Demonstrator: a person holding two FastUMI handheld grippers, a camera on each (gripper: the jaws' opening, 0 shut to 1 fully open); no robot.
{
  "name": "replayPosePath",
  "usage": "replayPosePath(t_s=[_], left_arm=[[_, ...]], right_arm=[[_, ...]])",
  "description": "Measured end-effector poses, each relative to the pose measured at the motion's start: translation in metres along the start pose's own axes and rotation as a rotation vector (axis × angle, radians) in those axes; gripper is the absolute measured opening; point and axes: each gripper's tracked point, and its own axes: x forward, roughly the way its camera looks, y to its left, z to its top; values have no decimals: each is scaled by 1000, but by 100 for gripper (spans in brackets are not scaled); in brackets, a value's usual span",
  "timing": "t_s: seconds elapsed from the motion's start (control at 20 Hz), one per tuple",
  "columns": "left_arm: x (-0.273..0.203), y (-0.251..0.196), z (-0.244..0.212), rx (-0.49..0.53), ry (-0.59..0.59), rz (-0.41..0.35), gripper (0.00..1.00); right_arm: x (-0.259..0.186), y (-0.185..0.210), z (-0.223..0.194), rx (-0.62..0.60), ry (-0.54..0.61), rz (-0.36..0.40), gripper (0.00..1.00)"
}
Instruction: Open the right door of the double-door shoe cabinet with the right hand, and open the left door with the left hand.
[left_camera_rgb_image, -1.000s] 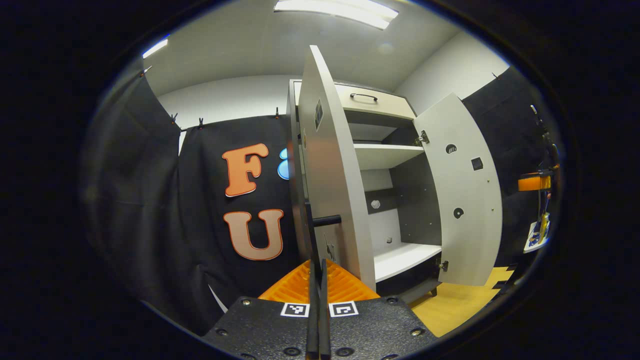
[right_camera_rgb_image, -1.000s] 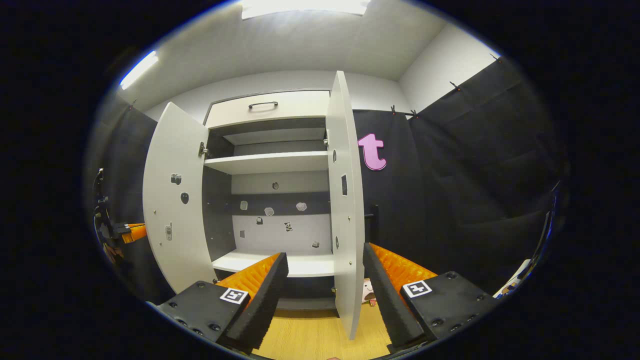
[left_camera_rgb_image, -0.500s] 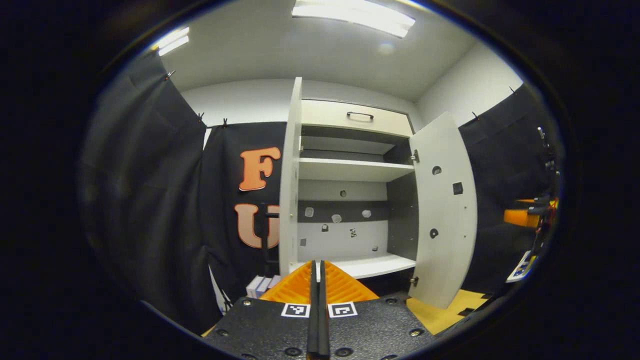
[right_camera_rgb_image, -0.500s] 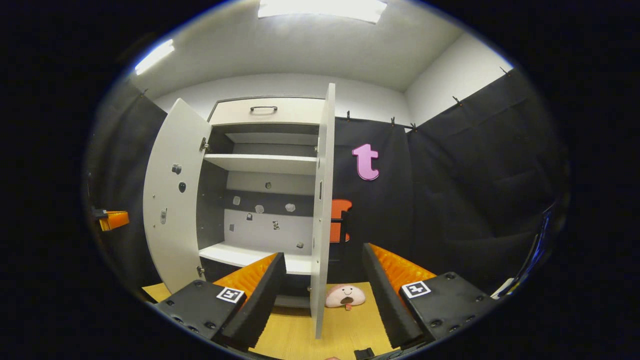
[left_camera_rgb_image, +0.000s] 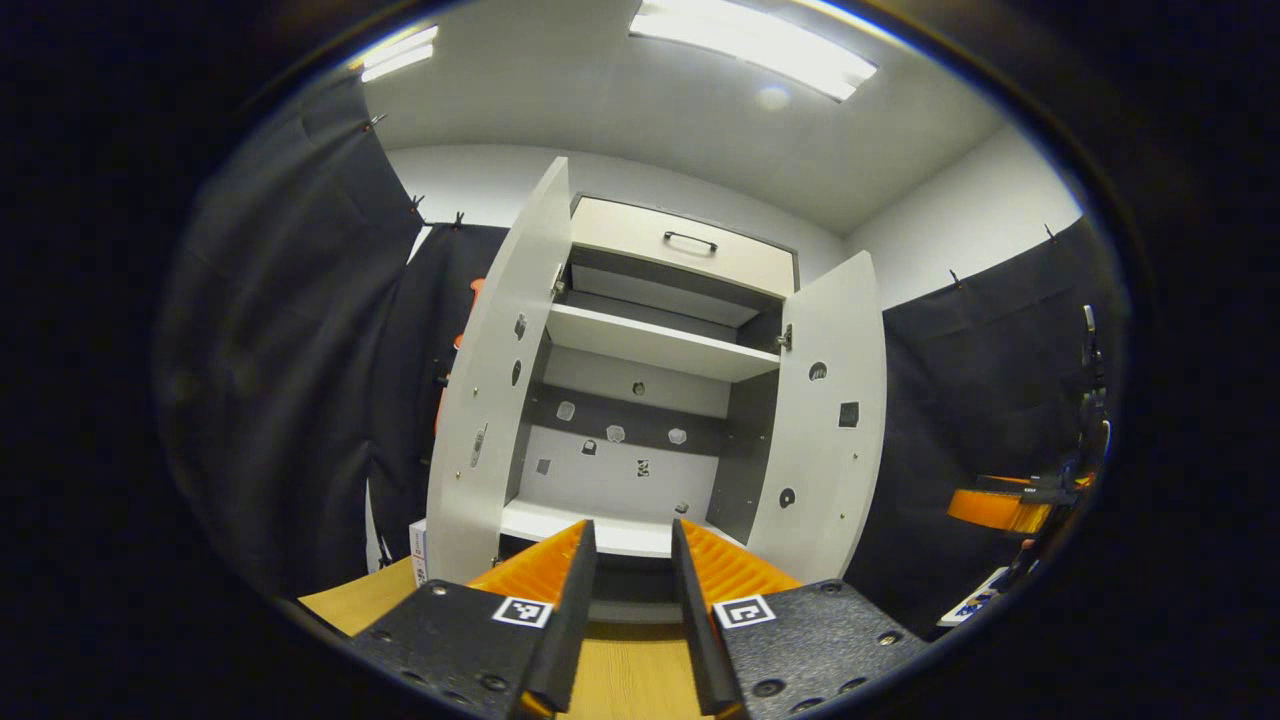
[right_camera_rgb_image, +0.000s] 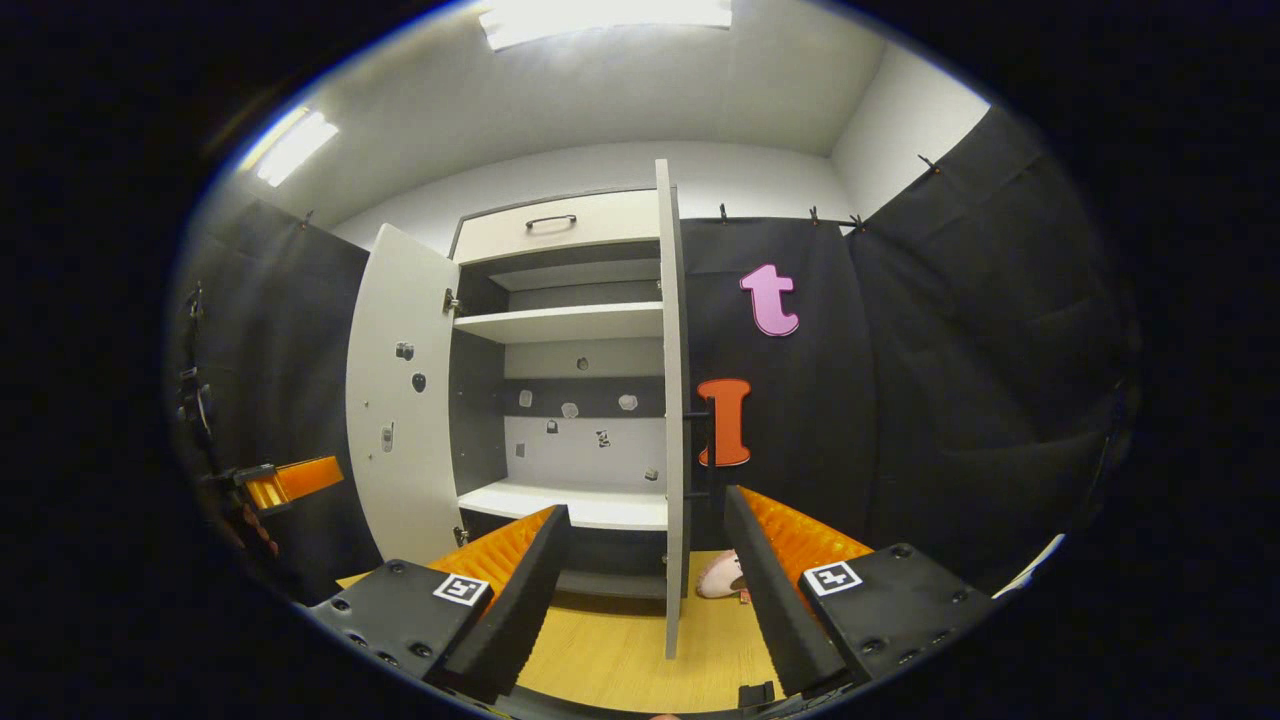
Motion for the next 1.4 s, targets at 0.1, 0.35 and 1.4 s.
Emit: replayPosePath(t_s=[0.1, 0.35, 1.4], left_arm=[[0, -3, 0, -6, -10, 4, 70], [1, -2, -7, 12, 0, 50, 97], [36, -17, -4, 134, -29, -29, 94]], right_arm=[[-2, -1, 1, -2, -4, 3, 99], [-4, -4, -1, 3, -5, 7, 99], [22, -5, 2, 26, -43, -36, 99]])
